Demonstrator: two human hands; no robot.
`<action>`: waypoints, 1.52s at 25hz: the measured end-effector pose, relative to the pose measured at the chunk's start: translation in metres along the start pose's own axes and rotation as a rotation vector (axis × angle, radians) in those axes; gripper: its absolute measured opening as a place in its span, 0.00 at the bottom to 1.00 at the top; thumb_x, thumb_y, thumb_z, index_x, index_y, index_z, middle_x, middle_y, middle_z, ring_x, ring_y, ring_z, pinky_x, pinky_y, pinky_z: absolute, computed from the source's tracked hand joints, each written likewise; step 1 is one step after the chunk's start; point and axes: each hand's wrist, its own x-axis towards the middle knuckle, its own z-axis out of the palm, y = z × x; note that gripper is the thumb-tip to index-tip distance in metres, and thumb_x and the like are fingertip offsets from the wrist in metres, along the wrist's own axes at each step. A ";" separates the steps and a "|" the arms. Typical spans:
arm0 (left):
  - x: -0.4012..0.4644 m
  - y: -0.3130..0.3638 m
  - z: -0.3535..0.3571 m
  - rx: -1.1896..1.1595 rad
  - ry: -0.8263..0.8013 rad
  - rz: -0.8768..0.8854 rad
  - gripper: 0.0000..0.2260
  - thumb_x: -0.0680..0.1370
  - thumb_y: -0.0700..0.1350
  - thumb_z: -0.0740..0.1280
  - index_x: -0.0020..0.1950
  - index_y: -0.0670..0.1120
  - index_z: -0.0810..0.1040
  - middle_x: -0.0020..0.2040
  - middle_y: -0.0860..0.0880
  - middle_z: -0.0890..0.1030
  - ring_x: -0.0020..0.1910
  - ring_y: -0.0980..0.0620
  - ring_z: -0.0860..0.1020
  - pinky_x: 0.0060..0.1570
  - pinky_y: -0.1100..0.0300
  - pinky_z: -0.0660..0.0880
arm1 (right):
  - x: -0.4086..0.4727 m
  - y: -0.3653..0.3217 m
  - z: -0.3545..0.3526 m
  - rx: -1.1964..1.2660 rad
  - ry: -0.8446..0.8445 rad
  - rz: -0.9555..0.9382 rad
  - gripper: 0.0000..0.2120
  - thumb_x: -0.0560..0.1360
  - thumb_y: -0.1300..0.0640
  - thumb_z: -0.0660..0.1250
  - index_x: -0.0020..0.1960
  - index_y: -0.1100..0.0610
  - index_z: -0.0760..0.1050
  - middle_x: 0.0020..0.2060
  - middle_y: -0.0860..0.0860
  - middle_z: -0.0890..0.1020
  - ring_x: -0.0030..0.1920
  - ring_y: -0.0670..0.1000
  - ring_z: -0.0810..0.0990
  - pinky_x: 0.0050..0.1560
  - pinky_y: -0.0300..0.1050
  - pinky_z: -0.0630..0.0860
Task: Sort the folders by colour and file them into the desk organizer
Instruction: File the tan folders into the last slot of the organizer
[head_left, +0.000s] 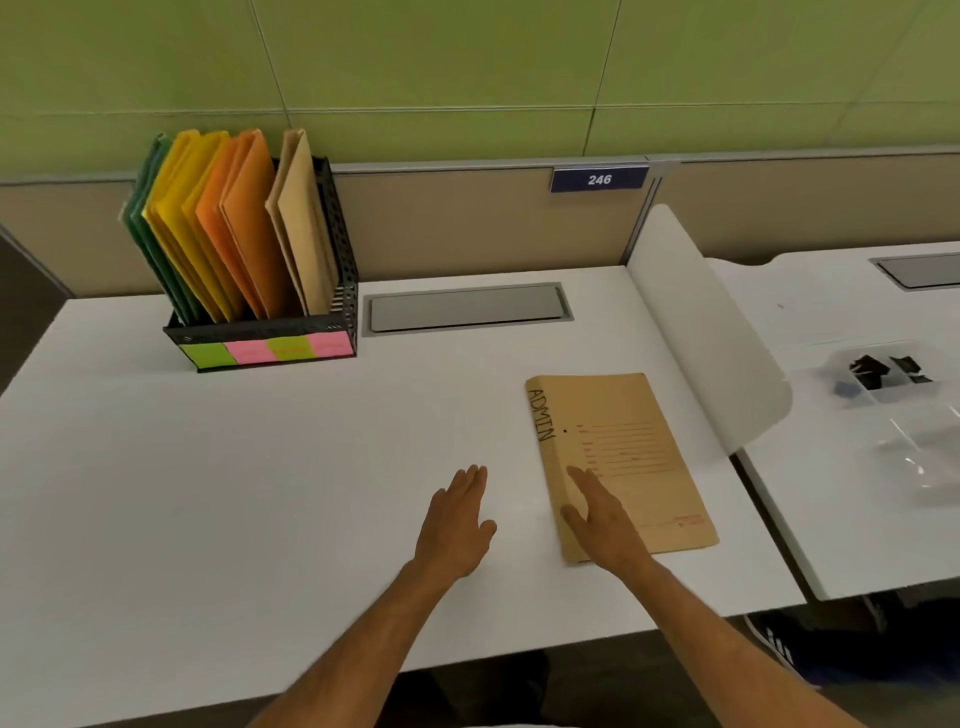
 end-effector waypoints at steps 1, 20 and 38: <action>0.001 0.007 0.007 -0.004 -0.012 -0.007 0.33 0.84 0.49 0.61 0.83 0.49 0.46 0.83 0.51 0.49 0.82 0.52 0.47 0.79 0.54 0.46 | -0.002 0.011 -0.007 -0.007 -0.003 -0.002 0.27 0.81 0.57 0.65 0.78 0.57 0.62 0.77 0.55 0.66 0.77 0.56 0.63 0.77 0.52 0.59; 0.054 0.059 0.098 -0.445 -0.270 -0.287 0.29 0.80 0.47 0.69 0.80 0.48 0.62 0.78 0.50 0.67 0.75 0.50 0.67 0.70 0.57 0.68 | 0.021 0.160 -0.067 -0.106 0.003 0.601 0.28 0.76 0.54 0.69 0.71 0.61 0.63 0.65 0.61 0.70 0.65 0.63 0.71 0.63 0.57 0.70; 0.029 -0.005 0.031 -0.933 -0.044 -0.570 0.19 0.78 0.40 0.70 0.64 0.53 0.67 0.59 0.54 0.79 0.54 0.55 0.81 0.41 0.62 0.78 | 0.014 0.094 -0.017 0.400 -0.063 0.501 0.17 0.77 0.60 0.70 0.64 0.56 0.70 0.59 0.54 0.78 0.55 0.55 0.80 0.55 0.52 0.81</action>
